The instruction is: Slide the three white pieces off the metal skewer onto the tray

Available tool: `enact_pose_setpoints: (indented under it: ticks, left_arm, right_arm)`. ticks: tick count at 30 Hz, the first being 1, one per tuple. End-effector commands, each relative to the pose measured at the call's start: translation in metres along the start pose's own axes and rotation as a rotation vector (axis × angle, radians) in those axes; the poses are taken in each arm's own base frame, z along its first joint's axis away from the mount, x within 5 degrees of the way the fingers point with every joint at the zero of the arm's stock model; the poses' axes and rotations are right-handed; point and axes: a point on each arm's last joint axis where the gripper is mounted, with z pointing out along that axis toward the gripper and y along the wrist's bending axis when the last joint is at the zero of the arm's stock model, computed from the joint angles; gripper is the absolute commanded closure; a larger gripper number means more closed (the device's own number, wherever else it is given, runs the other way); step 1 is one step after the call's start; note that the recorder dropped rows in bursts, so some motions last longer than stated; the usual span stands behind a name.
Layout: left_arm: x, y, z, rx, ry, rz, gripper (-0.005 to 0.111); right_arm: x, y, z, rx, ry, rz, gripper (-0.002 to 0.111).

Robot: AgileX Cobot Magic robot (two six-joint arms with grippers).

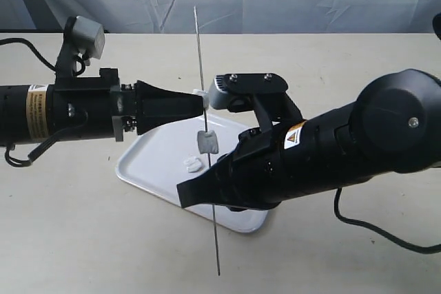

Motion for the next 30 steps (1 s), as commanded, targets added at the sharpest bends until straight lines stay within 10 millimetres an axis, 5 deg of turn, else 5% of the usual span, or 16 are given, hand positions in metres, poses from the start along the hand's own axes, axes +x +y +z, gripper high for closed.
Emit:
enact_pose_setpoints:
  ticks: [1, 19, 24, 30]
  left_arm:
    - [-0.018, -0.003, 0.001, 0.002, -0.123, -0.007, 0.107]
    - [-0.044, 0.012, -0.001, -0.200, -0.175, 0.028, 0.107]
    - [-0.024, 0.039, -0.006, -0.469, 0.035, 0.032, 0.107]
    - [0.002, 0.073, 0.003, -0.498, 0.174, -0.107, 0.107]
  right_arm:
    - [0.011, -0.003, 0.005, 0.008, 0.109, -0.010, 0.109]
    - [0.064, -0.022, 0.020, 0.071, 0.198, 0.017, 0.109]
    - [0.061, -0.022, 0.020, 0.071, 0.166, 0.031, 0.109]
    - [0.058, -0.021, 0.021, 0.068, 0.143, 0.045, 0.109]
